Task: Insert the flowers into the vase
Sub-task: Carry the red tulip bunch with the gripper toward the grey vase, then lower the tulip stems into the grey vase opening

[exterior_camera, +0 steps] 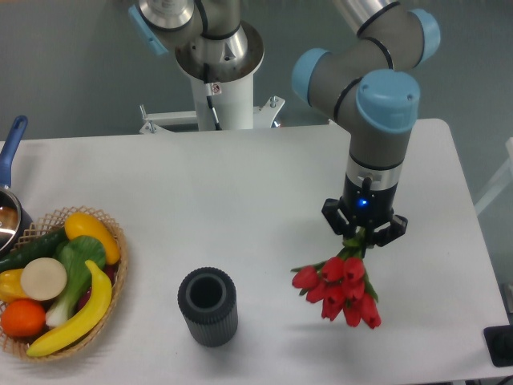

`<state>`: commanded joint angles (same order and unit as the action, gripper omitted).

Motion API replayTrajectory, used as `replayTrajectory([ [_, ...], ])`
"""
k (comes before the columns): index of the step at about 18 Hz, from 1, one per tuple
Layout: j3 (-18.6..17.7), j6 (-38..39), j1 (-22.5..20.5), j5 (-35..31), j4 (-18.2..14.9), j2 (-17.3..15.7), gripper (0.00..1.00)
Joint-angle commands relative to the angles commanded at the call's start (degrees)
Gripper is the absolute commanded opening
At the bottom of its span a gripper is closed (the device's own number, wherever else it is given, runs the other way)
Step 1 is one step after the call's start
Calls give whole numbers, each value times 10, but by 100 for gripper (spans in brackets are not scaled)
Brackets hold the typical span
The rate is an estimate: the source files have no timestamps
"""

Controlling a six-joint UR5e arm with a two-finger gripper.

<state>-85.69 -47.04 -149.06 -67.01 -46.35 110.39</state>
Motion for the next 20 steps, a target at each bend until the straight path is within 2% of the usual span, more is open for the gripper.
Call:
replayTrajectory([
  [1, 0, 11, 1, 36, 24, 0, 0],
  [2, 2, 19, 4, 69, 33, -1, 0],
  [4, 11, 66, 10, 125, 34, -3, 0],
  [9, 24, 67, 32, 187, 39, -6, 0],
  [13, 21, 70, 41, 252, 93, -10, 0],
  [20, 23, 68, 33, 418, 99, -6, 0],
])
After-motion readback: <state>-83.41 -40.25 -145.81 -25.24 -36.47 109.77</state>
